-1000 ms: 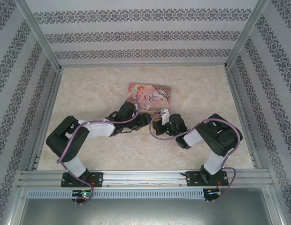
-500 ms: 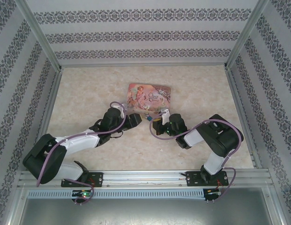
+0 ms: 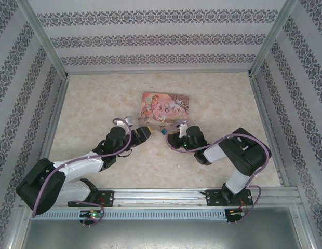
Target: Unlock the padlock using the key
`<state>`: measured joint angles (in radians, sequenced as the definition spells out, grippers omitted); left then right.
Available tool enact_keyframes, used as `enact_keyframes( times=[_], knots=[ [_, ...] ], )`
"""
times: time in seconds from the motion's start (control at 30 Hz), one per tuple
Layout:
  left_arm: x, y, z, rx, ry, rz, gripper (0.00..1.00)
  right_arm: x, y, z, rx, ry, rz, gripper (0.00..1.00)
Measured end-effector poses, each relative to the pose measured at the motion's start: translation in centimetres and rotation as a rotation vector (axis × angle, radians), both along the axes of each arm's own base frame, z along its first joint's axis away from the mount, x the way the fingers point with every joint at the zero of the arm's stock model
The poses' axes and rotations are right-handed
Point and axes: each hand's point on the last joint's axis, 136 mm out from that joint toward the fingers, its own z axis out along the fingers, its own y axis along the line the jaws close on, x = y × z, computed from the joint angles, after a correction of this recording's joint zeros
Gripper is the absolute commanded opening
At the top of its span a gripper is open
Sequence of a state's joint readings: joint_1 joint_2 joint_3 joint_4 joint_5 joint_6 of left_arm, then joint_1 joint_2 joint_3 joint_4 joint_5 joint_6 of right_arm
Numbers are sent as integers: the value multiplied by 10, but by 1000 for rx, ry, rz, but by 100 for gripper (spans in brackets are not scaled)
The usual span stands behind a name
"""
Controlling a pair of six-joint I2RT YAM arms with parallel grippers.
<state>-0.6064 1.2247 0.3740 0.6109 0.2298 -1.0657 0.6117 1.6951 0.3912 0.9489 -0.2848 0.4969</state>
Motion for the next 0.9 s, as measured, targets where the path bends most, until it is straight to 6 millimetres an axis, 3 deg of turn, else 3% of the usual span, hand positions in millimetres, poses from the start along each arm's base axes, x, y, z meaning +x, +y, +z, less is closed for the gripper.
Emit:
enact_keyframes(
  times=[0.13, 0.4, 0.9],
  knots=[
    [0, 0, -11, -50, 37, 20, 54, -3, 3, 1, 29, 39, -4, 0],
    [13, -9, -13, -147, 40, 41, 54, -6, 6, 4, 77, 100, -20, 0],
    [20, -15, -30, -185, 67, 53, 55, -10, 11, 7, 105, 153, -30, 0]
  ],
)
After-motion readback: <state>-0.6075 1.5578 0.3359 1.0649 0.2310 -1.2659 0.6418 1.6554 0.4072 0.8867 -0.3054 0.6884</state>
